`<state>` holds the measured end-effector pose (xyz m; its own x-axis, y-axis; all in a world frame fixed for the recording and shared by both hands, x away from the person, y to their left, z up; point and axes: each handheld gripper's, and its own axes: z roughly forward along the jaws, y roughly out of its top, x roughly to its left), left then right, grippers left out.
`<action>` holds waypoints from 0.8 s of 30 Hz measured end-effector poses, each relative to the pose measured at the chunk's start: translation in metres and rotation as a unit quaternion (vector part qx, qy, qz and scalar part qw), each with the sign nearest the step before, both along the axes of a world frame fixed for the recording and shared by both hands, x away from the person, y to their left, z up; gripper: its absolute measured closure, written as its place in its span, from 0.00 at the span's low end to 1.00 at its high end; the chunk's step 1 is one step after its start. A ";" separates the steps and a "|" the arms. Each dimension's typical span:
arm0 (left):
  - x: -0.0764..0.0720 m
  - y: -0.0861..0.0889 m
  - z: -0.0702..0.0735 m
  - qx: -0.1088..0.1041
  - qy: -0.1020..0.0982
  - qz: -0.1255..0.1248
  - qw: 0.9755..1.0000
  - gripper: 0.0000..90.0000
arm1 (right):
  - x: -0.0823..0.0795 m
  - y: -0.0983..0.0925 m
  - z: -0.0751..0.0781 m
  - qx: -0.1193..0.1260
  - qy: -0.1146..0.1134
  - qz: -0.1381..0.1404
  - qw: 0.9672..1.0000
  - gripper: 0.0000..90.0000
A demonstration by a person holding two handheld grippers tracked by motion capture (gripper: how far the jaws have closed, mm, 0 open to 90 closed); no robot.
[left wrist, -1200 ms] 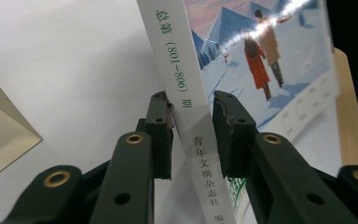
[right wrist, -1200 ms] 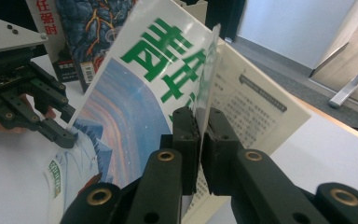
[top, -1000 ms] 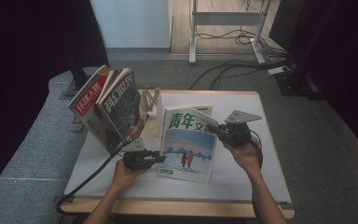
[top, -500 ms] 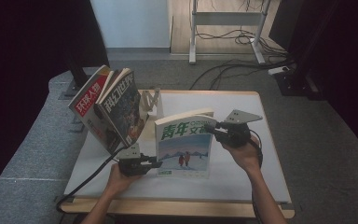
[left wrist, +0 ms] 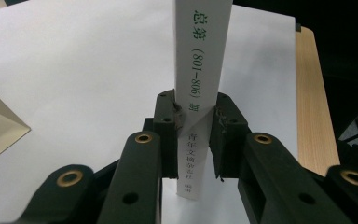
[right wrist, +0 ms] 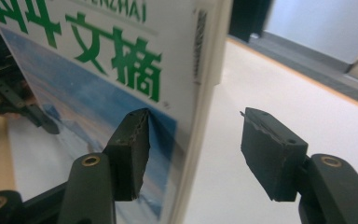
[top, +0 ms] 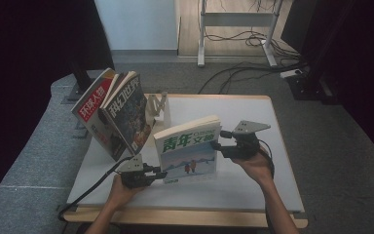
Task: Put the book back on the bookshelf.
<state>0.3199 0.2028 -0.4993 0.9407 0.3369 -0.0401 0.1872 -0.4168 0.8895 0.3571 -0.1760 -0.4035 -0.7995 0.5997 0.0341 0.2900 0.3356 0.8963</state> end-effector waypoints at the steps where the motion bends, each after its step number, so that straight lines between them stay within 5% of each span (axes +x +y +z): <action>1: -0.001 0.000 0.000 0.000 -0.003 -0.001 1.000 0.83 | 0.000 0.002 -0.001 0.002 0.001 0.007 1.000 0.50; 11: -0.015 0.001 -0.002 0.005 -0.031 0.013 0.999 0.82 | -0.004 0.009 0.005 0.005 -0.007 0.037 0.999 0.62; 21: -0.019 -0.005 0.006 0.030 -0.030 0.019 0.999 0.80 | -0.005 0.005 0.000 0.012 -0.008 0.042 0.999 0.63; 24: -0.019 -0.007 0.010 0.016 -0.024 0.021 0.999 0.77 | -0.006 0.005 0.000 0.012 -0.009 0.042 0.999 0.63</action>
<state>0.3011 0.1957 -0.4888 0.9264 0.3763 0.0157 0.1628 -0.4379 0.8842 0.3515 -0.1708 -0.4034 -0.8474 0.5300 0.0324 0.2449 0.3360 0.9095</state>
